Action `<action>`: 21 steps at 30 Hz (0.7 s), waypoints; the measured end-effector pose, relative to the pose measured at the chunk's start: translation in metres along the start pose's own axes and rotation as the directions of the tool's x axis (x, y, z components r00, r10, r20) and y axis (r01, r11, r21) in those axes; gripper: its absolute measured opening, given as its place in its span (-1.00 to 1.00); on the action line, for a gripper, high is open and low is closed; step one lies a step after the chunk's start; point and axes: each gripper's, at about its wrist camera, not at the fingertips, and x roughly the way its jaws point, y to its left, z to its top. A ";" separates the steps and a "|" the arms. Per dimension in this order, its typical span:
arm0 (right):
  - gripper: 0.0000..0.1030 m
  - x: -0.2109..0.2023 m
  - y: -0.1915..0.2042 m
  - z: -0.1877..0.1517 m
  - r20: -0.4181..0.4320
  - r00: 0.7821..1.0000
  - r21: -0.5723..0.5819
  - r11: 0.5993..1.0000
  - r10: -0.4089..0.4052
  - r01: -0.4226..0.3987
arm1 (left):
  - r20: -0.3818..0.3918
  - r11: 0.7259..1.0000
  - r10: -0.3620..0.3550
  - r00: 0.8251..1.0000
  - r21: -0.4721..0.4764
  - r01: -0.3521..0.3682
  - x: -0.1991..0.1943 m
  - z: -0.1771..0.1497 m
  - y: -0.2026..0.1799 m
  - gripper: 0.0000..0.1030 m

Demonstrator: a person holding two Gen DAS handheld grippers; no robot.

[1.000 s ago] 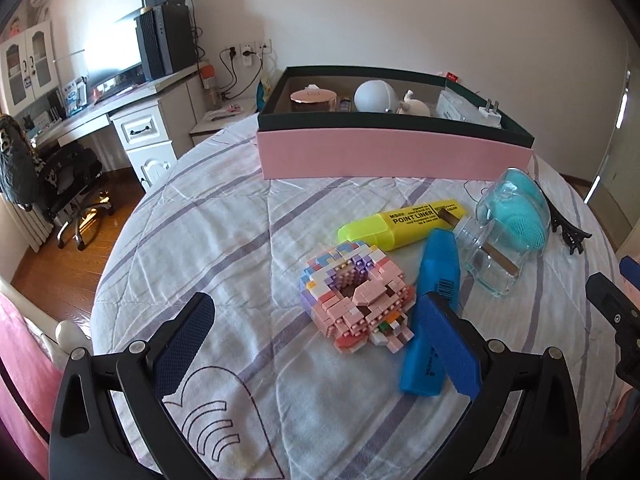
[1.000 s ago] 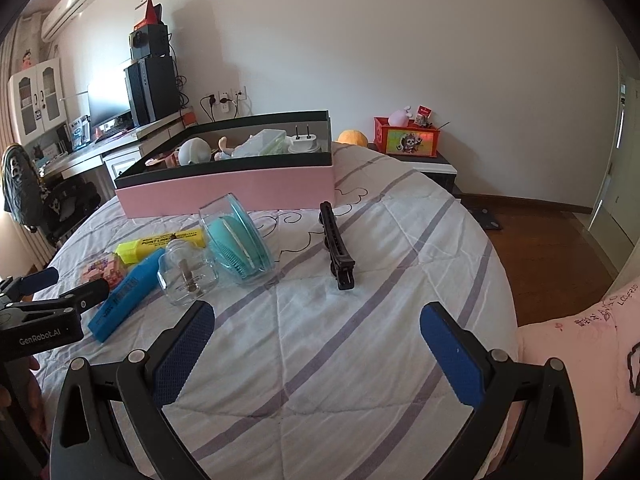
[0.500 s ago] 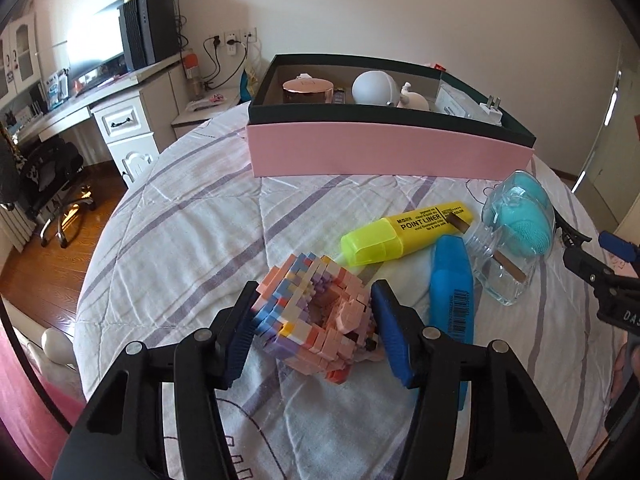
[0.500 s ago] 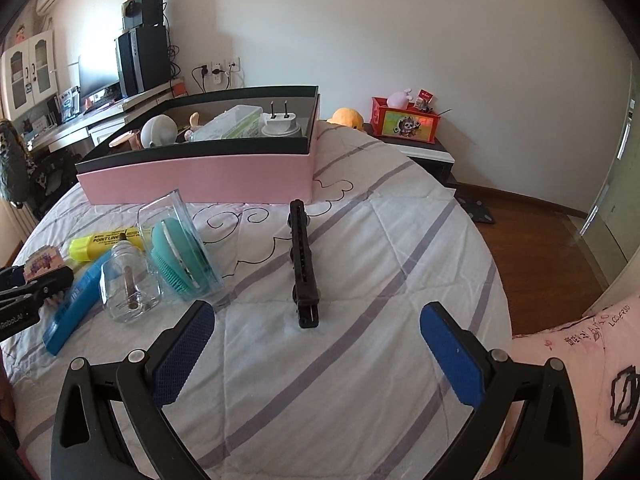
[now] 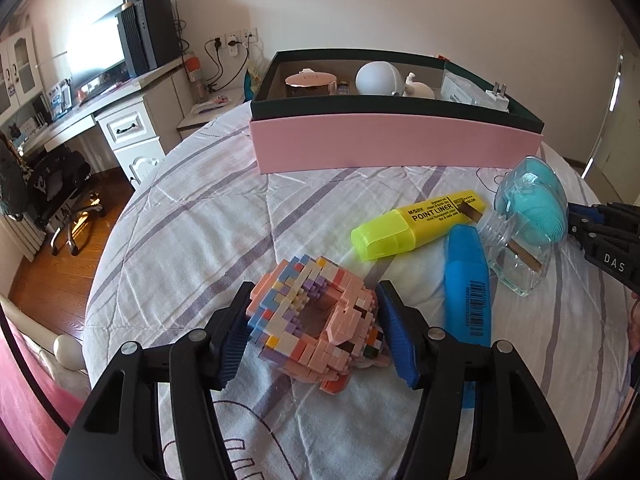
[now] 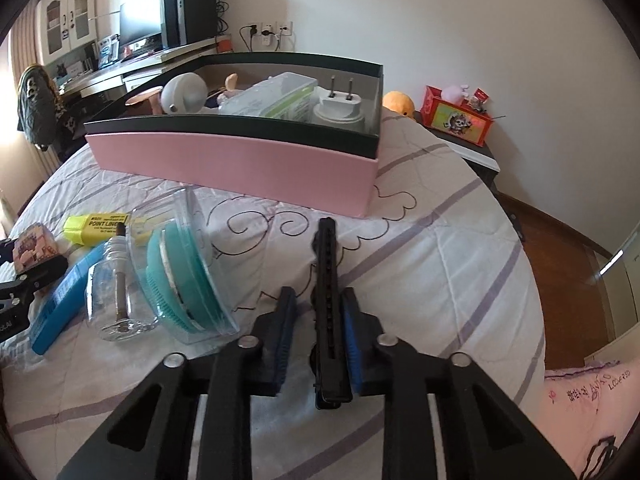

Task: Organize rigid objects
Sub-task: 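Lift the hair clip and block pig and carry them toward the pink box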

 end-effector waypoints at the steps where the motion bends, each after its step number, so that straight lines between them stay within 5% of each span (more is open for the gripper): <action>1: -0.68 -0.002 0.003 -0.002 0.004 1.000 -0.006 1.000 -0.008 0.008 | 0.021 1.000 0.008 1.000 0.005 -0.008 -0.004 0.000 -0.002 0.18; 10: -0.68 -0.066 0.007 -0.024 0.213 0.977 0.105 0.993 0.025 -0.049 | 0.159 1.000 0.009 0.987 -0.004 -0.008 -0.055 -0.005 -0.008 0.18; 16: -0.68 -0.138 0.049 -0.030 0.429 0.902 0.092 0.991 0.053 -0.102 | 0.336 0.999 0.022 0.942 -0.034 -0.012 -0.122 0.000 -0.010 0.18; 21: -0.68 -0.170 0.086 -0.024 0.487 0.872 0.028 0.997 0.052 -0.076 | 0.419 0.998 0.054 0.906 -0.055 -0.035 -0.165 -0.003 -0.011 0.18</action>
